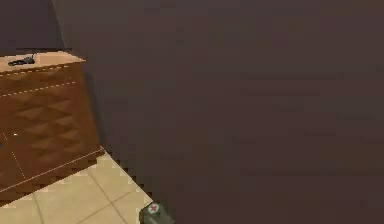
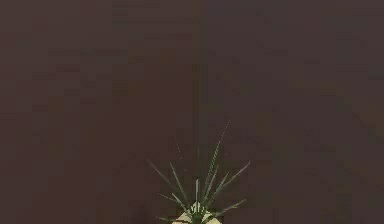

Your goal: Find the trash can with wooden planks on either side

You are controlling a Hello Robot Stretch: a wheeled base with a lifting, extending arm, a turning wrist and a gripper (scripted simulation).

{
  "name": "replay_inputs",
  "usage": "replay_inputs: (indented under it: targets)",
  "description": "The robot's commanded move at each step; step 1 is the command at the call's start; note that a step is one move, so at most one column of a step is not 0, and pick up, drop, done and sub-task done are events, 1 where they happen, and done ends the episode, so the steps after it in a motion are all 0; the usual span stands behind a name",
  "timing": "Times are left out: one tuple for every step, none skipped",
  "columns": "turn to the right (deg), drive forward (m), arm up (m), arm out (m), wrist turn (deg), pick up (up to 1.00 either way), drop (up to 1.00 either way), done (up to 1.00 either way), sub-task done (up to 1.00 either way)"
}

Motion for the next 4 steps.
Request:
replay_inputs:
  targets:
    - [-45.0,0.00,0.00,0.00,0.0,0.00,0.00,0.00,0.00]
    - [-45.0,0.00,0.00,0.00,0.0,0.00,0.00,0.00,0.00]
    - [-15.0,0.00,0.00,0.00,0.0,0.00,0.00,0.00,0.00]
    - [0.0,1.00,0.00,0.00,0.0,0.00,0.00,0.00,0.00]
